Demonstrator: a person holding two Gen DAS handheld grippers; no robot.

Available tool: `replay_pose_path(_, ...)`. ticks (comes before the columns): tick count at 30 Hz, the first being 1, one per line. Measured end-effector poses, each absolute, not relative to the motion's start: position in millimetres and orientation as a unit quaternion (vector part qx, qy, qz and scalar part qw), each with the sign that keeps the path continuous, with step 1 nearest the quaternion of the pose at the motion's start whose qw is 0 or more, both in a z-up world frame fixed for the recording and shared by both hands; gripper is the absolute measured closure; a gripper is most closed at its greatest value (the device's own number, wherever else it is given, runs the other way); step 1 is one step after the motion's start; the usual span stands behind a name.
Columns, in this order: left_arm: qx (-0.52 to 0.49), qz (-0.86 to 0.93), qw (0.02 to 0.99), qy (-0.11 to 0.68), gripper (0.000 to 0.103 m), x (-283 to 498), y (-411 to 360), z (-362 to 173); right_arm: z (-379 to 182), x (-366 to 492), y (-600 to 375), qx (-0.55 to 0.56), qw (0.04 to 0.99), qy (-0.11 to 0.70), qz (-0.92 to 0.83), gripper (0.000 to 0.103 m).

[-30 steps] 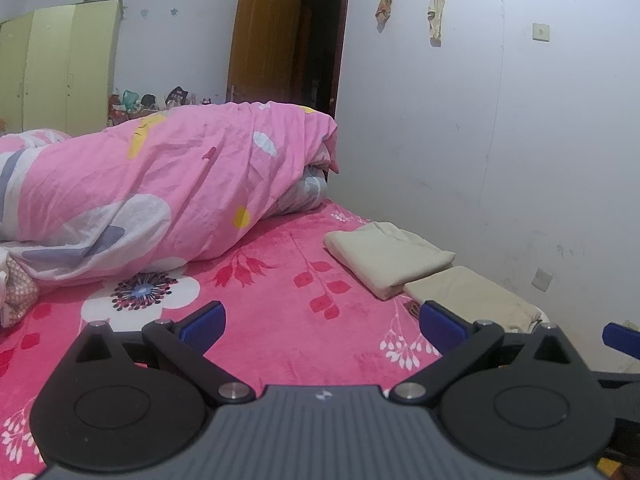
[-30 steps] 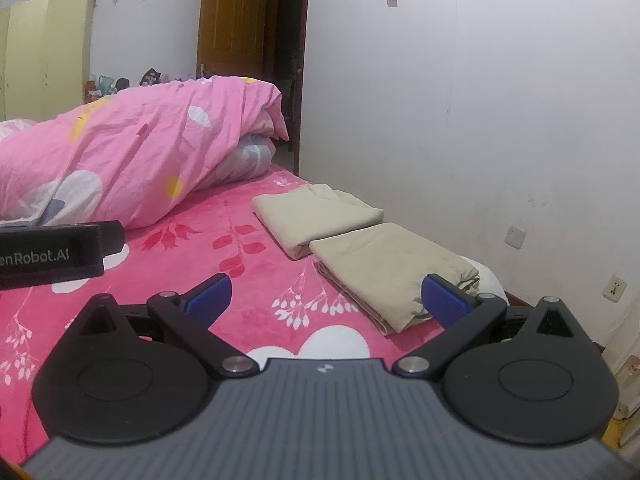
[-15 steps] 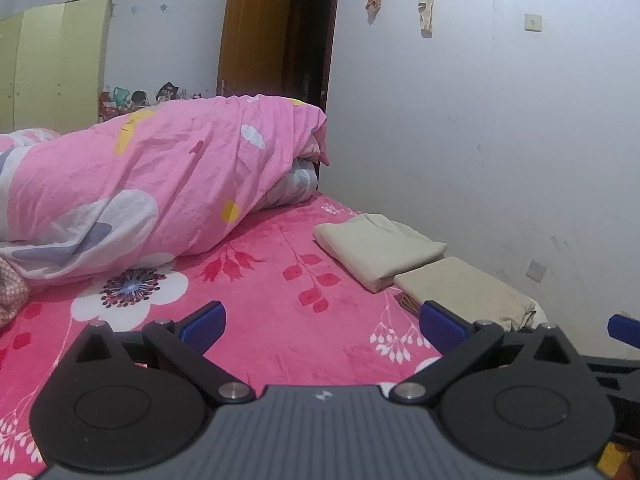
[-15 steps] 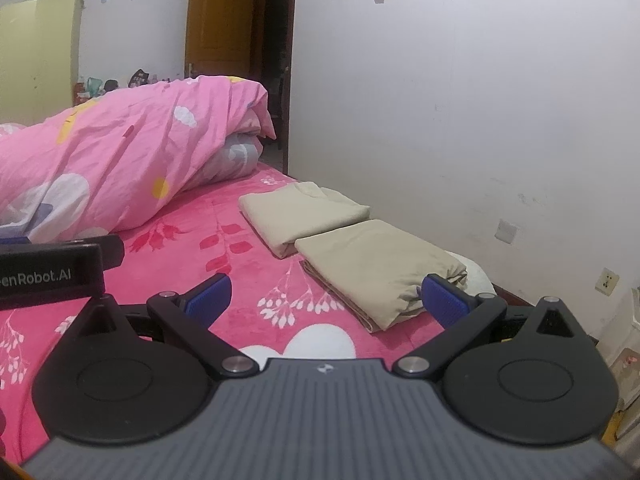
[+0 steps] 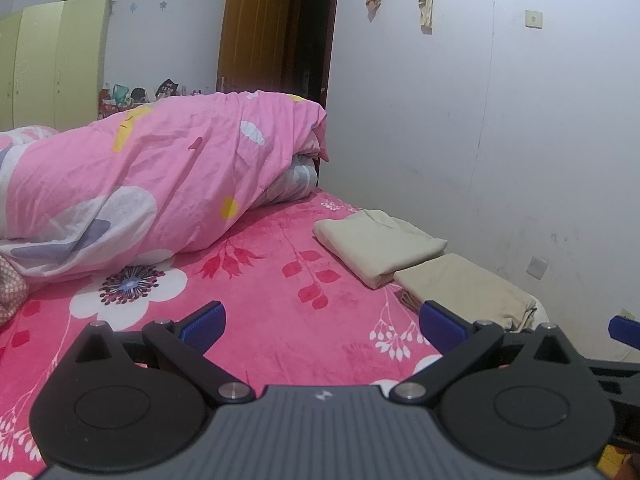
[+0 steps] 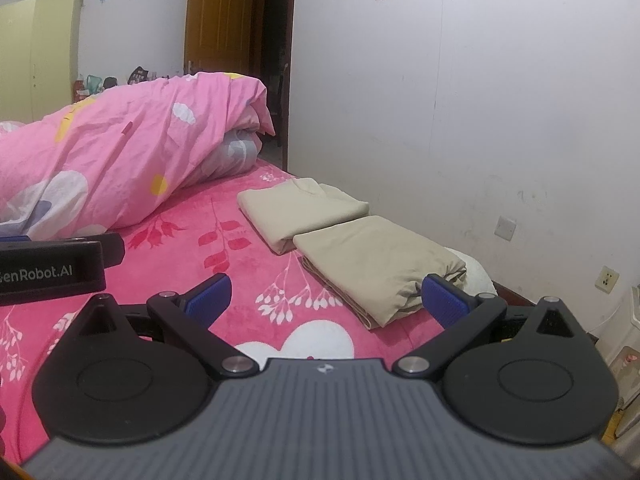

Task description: Fold clothes

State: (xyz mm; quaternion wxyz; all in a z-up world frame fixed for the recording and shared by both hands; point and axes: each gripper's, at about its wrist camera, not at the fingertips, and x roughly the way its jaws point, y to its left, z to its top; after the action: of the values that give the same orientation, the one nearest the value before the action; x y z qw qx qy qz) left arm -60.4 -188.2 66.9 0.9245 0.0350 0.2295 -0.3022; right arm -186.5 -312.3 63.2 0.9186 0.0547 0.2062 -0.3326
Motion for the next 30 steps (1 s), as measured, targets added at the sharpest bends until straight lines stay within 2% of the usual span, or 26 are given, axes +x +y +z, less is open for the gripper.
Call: replay_pose_path(30,0.035,-0.301,0.924,0.234,0.000,-61.9,-188.3,64.3,59.7,-185.1,-311.7,0.057,0.919,0.209,-0.329,0.001)
